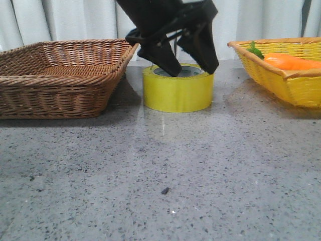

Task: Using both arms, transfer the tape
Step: 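Lower the left gripper over the tape roll and grasp its rim, then lift the tape roll with the left gripper and place it in the brown basket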

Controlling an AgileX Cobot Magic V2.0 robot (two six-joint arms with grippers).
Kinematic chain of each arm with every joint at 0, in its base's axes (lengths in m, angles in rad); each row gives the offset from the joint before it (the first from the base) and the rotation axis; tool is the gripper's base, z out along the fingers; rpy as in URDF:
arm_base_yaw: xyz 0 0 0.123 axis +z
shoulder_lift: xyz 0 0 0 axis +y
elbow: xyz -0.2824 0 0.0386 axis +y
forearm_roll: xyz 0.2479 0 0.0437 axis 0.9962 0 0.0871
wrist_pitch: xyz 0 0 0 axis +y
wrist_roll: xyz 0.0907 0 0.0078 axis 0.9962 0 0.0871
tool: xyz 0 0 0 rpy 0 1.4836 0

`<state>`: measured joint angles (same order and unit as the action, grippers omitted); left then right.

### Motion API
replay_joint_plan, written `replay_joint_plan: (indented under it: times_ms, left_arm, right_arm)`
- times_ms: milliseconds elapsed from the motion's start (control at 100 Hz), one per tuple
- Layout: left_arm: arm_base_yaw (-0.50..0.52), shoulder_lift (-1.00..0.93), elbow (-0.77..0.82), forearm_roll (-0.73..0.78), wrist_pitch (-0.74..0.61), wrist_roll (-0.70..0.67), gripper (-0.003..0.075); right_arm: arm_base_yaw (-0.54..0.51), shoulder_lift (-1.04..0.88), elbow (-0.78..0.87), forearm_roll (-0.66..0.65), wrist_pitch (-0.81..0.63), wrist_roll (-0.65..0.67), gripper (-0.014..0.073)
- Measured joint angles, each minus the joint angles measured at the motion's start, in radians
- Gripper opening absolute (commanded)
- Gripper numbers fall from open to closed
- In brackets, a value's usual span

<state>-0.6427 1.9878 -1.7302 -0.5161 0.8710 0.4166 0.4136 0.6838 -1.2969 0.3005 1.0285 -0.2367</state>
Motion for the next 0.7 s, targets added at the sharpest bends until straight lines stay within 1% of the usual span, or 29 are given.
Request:
replay_joint_plan:
  times_ms: [80, 150, 190, 200, 220, 270, 280, 430, 520, 620, 700]
  left_arm:
    - [-0.007, 0.021, 0.0, 0.0, 0.0, 0.0, 0.0388]
    - [-0.008, 0.035, 0.0, 0.002, -0.007, 0.0, 0.0295]
    - [-0.008, 0.037, 0.0, -0.002, -0.005, 0.0, 0.0205]
    - [-0.01, 0.037, 0.0, -0.002, -0.005, 0.0, 0.0171]
    - [-0.011, 0.037, 0.0, -0.004, -0.002, 0.0, 0.0135]
    - [-0.015, 0.037, 0.0, -0.014, 0.004, 0.0, -0.0015]
    - [-0.015, 0.037, -0.002, -0.017, 0.005, 0.0, -0.0023]
    - [-0.017, 0.019, -0.039, 0.011, 0.03, 0.0, -0.0021]
    - [-0.017, -0.006, -0.095, 0.023, 0.045, 0.0, -0.0021]
    - [-0.013, -0.08, -0.191, 0.037, 0.056, 0.0, -0.0021]
    - [-0.008, -0.159, -0.255, 0.084, 0.065, 0.0, -0.0021]
  right_arm:
    - [0.0, 0.0, 0.0, 0.0, 0.0, 0.0, -0.0067]
    - [0.0, 0.0, 0.0, 0.0, -0.002, 0.001, -0.0067]
    - [0.0, 0.0, 0.0, 0.0, -0.002, 0.003, -0.0067]
    - [0.0, 0.0, 0.0, 0.0, -0.002, 0.003, -0.0067]
    - [0.0, 0.0, 0.0, 0.0, -0.002, 0.006, -0.0067]
    - [0.0, 0.0, 0.0, 0.0, -0.002, 0.015, -0.0067]
    - [0.0, 0.0, 0.0, 0.0, -0.002, 0.014, -0.0067]
    - [0.0, 0.0, 0.0, 0.0, -0.006, 0.017, -0.0067]
    - [0.0, 0.0, 0.0, 0.0, -0.017, 0.017, -0.0067]
    - [0.0, 0.0, 0.0, 0.0, -0.028, 0.017, -0.0067]
    - [0.0, 0.0, 0.0, 0.0, -0.041, 0.017, -0.0067]
